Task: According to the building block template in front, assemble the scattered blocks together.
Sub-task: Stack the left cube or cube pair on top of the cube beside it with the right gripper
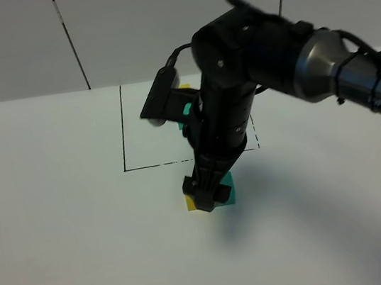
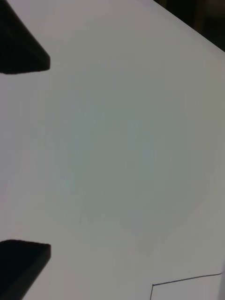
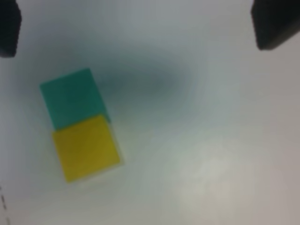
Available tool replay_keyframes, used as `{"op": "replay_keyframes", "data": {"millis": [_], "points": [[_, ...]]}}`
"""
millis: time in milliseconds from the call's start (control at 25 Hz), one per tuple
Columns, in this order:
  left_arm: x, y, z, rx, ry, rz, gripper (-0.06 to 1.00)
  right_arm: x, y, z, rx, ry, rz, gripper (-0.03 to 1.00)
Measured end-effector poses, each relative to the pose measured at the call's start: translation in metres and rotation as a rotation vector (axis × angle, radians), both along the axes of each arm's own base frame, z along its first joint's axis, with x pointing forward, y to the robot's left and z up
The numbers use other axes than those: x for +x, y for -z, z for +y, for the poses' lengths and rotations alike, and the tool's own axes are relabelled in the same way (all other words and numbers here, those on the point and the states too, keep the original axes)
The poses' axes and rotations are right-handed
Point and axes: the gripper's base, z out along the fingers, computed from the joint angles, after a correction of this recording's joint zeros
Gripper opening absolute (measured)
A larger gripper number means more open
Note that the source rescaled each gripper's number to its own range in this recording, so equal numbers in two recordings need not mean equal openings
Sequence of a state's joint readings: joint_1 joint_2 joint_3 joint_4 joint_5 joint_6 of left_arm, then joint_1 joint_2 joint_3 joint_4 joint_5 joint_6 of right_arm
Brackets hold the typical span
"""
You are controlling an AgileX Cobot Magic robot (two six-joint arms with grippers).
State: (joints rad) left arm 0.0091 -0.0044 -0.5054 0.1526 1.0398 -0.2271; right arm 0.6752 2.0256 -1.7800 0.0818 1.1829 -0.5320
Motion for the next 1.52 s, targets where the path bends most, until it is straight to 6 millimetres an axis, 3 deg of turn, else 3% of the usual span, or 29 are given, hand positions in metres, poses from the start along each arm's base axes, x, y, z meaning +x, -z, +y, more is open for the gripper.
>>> {"op": "replay_keyframes", "data": {"millis": [160, 280, 480, 640, 720, 840, 960, 1080, 1240, 1400, 1520], "points": [[0.000, 0.000, 0.000, 0.000, 0.000, 0.000, 0.60, 0.016, -0.032, -0.041, 0.108, 0.165, 0.006, 1.00], [0.000, 0.000, 0.000, 0.000, 0.000, 0.000, 0.60, 0.033, -0.053, -0.088, 0.153, 0.329, -0.014, 1.00], [0.000, 0.000, 0.000, 0.000, 0.000, 0.000, 0.60, 0.053, -0.069, -0.204, 0.183, 0.711, -0.036, 1.00], [0.000, 0.000, 0.000, 0.000, 0.000, 0.000, 0.60, 0.036, -0.074, -0.294, 0.212, 1.032, -0.024, 1.00], [0.000, 0.000, 0.000, 0.000, 0.000, 0.000, 0.60, 0.015, -0.082, -0.319, 0.268, 1.140, -0.015, 1.00], [0.000, 0.000, 0.000, 0.000, 0.000, 0.000, 0.60, -0.026, -0.103, -0.326, 0.345, 1.198, -0.073, 1.00], [0.000, 0.000, 0.000, 0.000, 0.000, 0.000, 0.60, -0.071, -0.124, -0.312, 0.401, 1.185, -0.182, 1.00], [0.000, 0.000, 0.000, 0.000, 0.000, 0.000, 0.60, -0.117, -0.132, -0.294, 0.437, 1.137, -0.297, 1.00], [0.000, 0.000, 0.000, 0.000, 0.000, 0.000, 0.60, -0.182, -0.129, -0.278, 0.455, 1.088, -0.473, 1.00], [0.000, 0.000, 0.000, 0.000, 0.001, 0.000, 0.60, -0.242, -0.114, -0.273, 0.454, 1.043, -0.623, 1.00], [0.000, 0.000, 0.000, 0.000, 0.013, 0.000, 0.60, -0.271, -0.094, -0.274, 0.462, 1.048, -0.671, 1.00]]}}
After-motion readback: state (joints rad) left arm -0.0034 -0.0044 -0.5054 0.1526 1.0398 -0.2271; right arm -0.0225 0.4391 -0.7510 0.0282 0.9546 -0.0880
